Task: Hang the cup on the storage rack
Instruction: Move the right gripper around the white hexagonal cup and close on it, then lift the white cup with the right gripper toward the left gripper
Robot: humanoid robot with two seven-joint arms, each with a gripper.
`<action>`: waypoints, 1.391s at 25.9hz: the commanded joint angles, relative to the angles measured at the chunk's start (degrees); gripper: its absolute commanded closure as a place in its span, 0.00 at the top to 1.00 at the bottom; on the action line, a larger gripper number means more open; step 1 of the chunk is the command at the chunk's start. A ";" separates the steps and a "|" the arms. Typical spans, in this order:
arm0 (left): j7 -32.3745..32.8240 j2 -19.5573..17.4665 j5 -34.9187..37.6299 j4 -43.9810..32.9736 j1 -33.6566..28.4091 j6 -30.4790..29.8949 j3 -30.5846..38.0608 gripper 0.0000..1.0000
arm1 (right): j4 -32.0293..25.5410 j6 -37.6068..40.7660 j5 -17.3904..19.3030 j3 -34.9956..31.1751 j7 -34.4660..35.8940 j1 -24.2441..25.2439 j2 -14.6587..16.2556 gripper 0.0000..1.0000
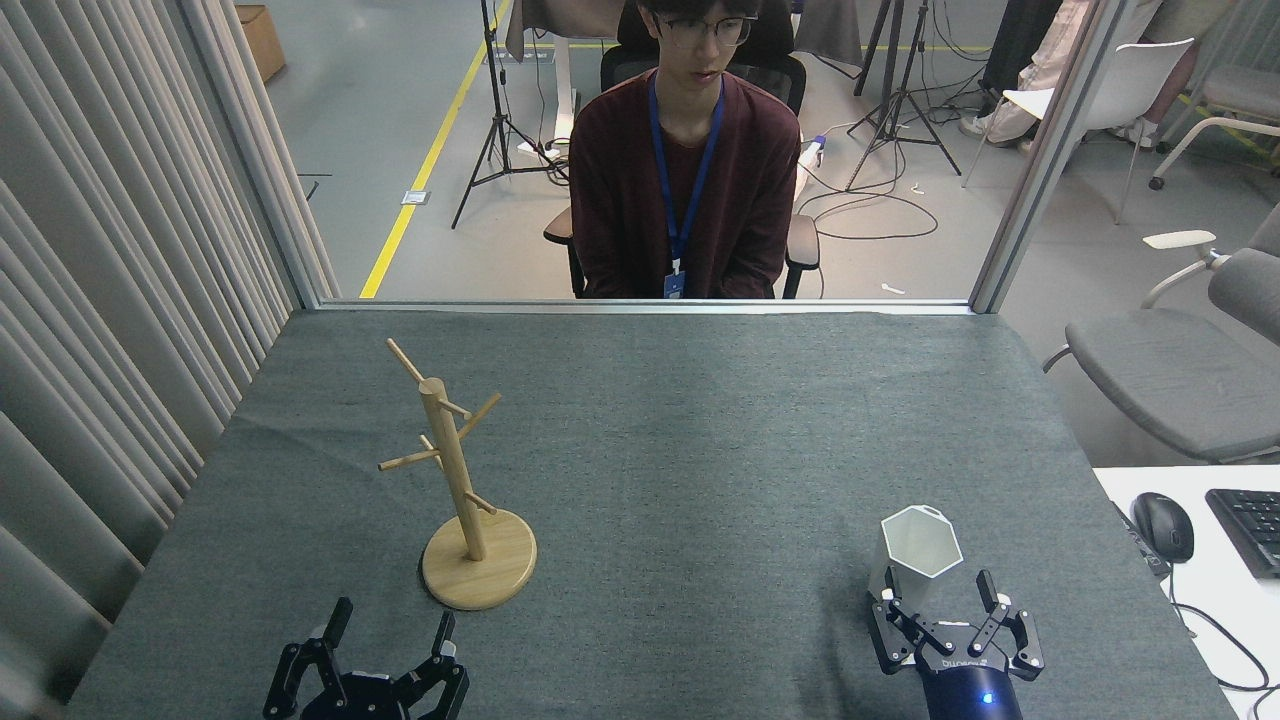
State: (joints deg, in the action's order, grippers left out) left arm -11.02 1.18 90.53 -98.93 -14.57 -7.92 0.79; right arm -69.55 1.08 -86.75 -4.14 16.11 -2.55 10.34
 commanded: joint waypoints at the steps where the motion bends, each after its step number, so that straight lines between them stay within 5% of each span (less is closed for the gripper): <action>1: -0.06 0.05 0.00 0.14 0.16 -0.08 0.00 1.00 | 1.26 0.15 0.00 0.19 0.24 -1.23 0.12 0.98; 20: -1.20 -0.12 -0.09 0.05 0.07 -0.52 0.09 1.00 | 9.44 -0.73 0.00 2.21 0.50 -7.56 -0.32 0.96; 23: -1.64 -0.12 -0.09 0.05 0.25 -0.52 0.09 1.00 | 10.58 -1.43 0.17 2.12 0.59 -8.00 -0.06 0.63; 26: -3.75 0.05 -0.09 0.22 0.42 -0.52 0.00 1.00 | 10.40 -1.35 0.52 1.94 0.68 -8.09 0.03 0.57; 32: -4.80 -0.74 2.37 3.92 0.25 -4.12 -5.45 1.00 | -5.32 -0.99 0.35 2.65 0.50 -6.60 -1.29 0.57; 36: -4.19 0.40 10.90 7.78 0.69 -4.91 -13.80 1.00 | -12.62 -0.99 -2.55 9.15 0.50 -3.17 -7.18 0.58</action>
State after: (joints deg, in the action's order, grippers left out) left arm -15.67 1.00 96.47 -93.99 -14.21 -12.28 -7.89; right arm -76.69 0.04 -87.45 0.92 17.00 -7.57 6.71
